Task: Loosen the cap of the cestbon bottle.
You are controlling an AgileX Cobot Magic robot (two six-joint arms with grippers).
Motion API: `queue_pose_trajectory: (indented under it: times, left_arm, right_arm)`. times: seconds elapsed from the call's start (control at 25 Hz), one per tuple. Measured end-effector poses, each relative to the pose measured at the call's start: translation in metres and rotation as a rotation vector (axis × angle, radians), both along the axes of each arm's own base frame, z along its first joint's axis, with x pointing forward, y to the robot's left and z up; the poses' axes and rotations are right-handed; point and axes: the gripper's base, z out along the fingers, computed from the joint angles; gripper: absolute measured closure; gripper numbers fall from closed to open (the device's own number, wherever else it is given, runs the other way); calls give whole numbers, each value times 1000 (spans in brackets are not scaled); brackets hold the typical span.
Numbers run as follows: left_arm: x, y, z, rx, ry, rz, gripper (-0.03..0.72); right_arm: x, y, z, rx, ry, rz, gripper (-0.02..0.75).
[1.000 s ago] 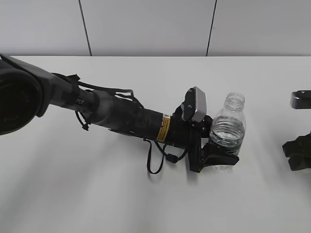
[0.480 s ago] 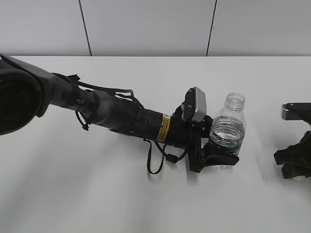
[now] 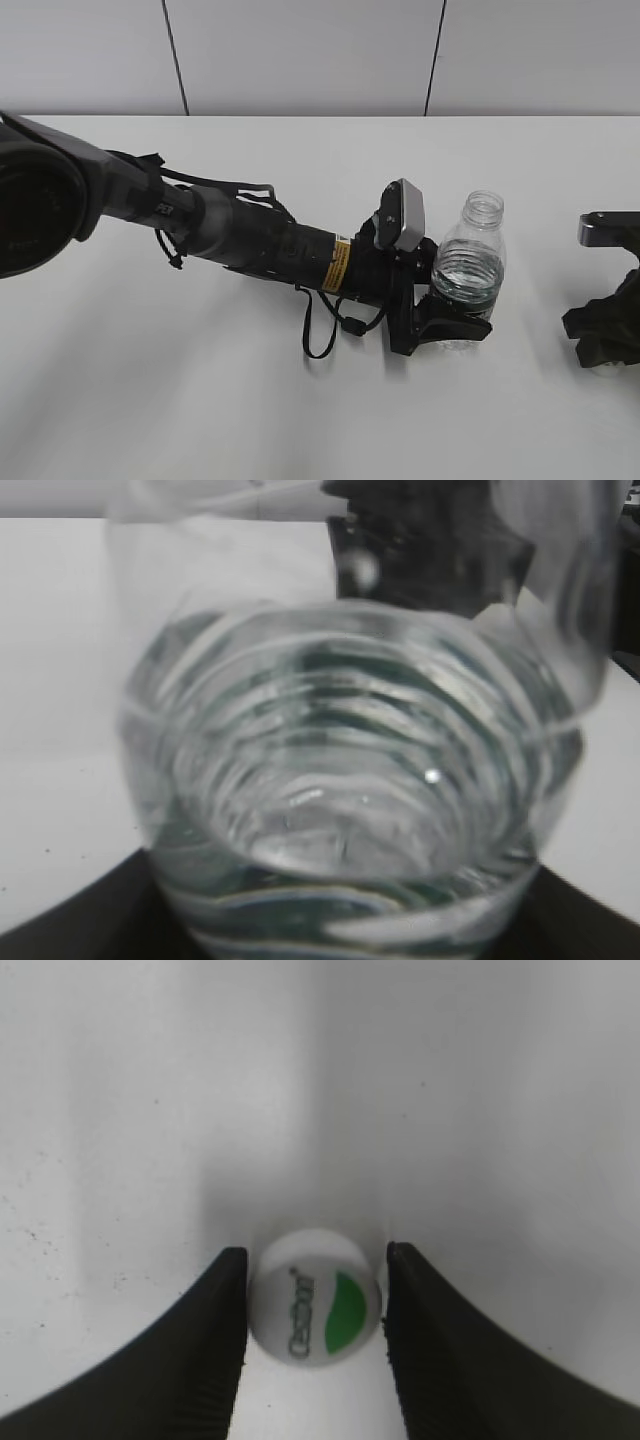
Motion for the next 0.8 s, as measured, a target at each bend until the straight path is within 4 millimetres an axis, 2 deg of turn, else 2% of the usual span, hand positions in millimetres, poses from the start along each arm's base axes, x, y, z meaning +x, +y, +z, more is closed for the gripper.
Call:
queue_pose_trajectory:
  times: [0.36, 0.52, 0.64, 0.8]
  left_arm:
    - [0, 0, 0, 0, 0, 0, 189]
    - [0, 0, 0, 0, 0, 0, 178]
    - [0, 0, 0, 1, 0, 0, 120]
    - [0, 0, 0, 2, 13, 3, 84]
  right_arm:
    - [0, 1, 0, 22, -1, -34, 225]
    - [1, 2, 7, 28, -29, -41, 211]
    - [1, 2, 15, 30, -61, -42, 211]
    - [1, 2, 24, 32, -96, -43, 210]
